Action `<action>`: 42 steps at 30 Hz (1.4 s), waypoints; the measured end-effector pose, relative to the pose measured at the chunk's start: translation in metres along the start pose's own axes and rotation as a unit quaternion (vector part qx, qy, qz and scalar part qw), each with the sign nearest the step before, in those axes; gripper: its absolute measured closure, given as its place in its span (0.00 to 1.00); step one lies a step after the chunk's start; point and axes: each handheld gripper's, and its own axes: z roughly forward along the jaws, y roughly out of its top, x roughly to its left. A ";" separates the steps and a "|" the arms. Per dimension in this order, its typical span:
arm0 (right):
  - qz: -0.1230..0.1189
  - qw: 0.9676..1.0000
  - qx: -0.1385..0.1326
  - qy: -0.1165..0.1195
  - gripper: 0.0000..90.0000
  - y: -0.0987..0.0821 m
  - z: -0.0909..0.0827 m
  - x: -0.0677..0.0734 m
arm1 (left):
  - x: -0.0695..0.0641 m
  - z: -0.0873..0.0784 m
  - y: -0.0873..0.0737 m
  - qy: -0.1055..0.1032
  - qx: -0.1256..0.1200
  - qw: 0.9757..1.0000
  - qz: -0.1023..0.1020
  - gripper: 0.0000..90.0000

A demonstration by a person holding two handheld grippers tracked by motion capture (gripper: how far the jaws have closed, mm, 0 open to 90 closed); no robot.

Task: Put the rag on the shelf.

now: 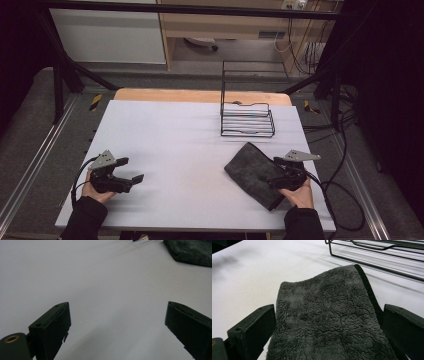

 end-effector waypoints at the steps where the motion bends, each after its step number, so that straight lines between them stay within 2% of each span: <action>1: -0.001 1.000 -0.001 0.000 0.01 0.000 0.000 0.000 | 0.000 0.000 0.000 0.000 0.000 1.000 0.001 0.07; 17: -0.004 1.000 -0.005 0.000 0.01 0.002 -0.002 0.006 | 0.001 0.003 0.000 0.003 0.003 1.000 0.002 0.08; 24: -0.016 1.000 0.007 0.002 0.03 0.007 0.005 0.017 | 0.001 0.002 -0.001 0.004 0.003 1.000 0.003 0.08; 28: -0.025 1.000 0.015 0.011 0.06 0.009 0.012 0.028 | 0.001 0.002 -0.001 0.006 0.004 1.000 0.001 0.08; 37: -0.050 0.997 0.050 0.025 0.18 0.011 0.032 0.047 | 0.002 0.000 -0.002 0.008 0.003 1.000 -0.004 0.08; 40: -0.072 0.995 0.065 0.024 0.23 0.011 0.039 0.055 | 0.002 0.001 -0.002 0.008 0.005 1.000 -0.004 0.08; 42: -0.078 0.994 0.070 0.028 0.28 0.010 0.043 0.059 | 0.002 0.001 -0.002 0.009 0.006 1.000 -0.004 0.08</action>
